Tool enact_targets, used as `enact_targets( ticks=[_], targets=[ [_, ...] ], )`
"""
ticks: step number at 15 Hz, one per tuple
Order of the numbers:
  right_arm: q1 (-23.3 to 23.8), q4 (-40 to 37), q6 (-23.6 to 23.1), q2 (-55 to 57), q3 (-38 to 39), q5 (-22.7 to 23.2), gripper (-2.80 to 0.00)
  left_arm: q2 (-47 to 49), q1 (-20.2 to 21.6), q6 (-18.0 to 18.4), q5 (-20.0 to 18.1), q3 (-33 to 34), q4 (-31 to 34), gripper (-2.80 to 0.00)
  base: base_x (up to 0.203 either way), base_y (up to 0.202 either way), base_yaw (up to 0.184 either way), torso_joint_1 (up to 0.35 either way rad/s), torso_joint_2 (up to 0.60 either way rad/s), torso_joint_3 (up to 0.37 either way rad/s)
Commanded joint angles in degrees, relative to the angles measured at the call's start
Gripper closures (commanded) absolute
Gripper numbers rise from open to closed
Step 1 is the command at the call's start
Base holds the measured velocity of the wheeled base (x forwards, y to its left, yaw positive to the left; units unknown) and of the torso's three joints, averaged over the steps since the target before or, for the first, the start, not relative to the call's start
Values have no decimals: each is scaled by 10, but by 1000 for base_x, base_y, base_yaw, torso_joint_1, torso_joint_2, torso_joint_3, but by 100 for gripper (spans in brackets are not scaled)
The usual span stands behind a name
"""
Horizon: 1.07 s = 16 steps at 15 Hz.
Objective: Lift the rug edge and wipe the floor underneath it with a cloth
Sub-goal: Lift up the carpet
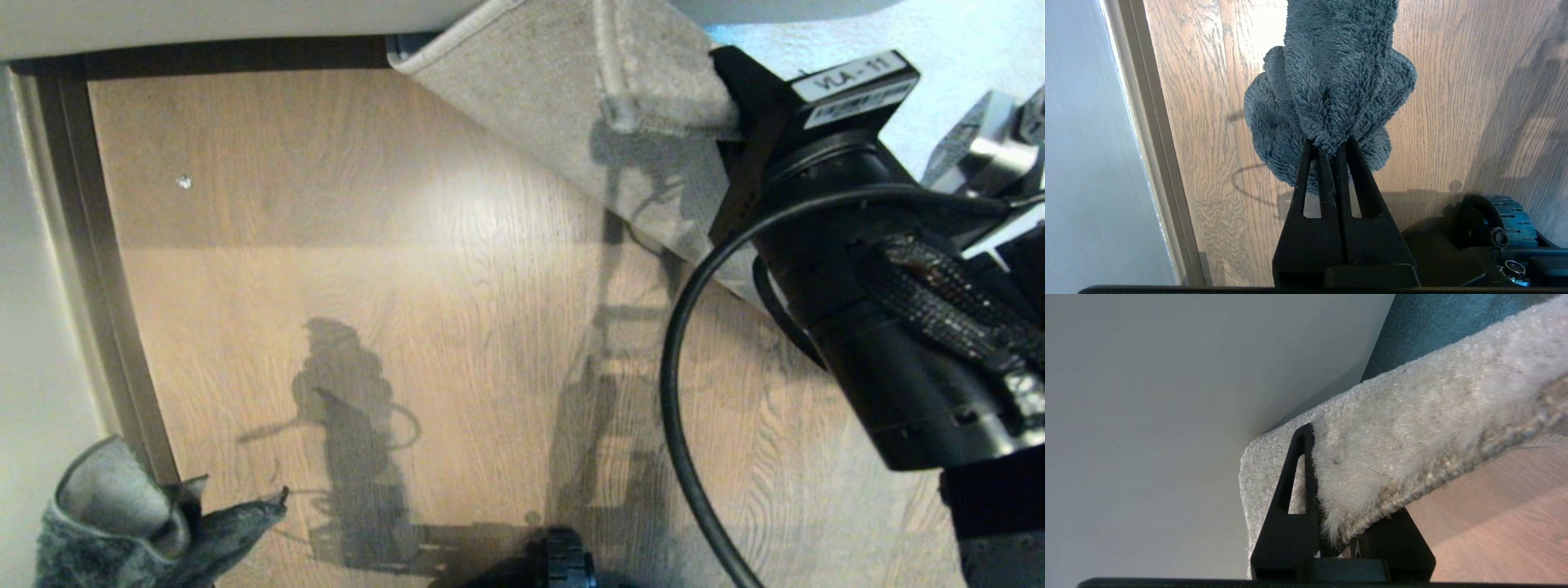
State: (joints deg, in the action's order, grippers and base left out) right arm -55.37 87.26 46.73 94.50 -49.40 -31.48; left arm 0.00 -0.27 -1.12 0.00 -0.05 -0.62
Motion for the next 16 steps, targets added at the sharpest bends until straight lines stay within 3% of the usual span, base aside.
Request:
enact_targets(
  ticks=[1,16],
  targets=[
    [0,25,-3,10,-2,-2,0,0,0,0,0,0,0,0,0,0,0,0,0,0],
    [0,25,-2,20,1,0,0,0,0,3,0,0,1,0,0,0,0,0,0,0]
  ],
)
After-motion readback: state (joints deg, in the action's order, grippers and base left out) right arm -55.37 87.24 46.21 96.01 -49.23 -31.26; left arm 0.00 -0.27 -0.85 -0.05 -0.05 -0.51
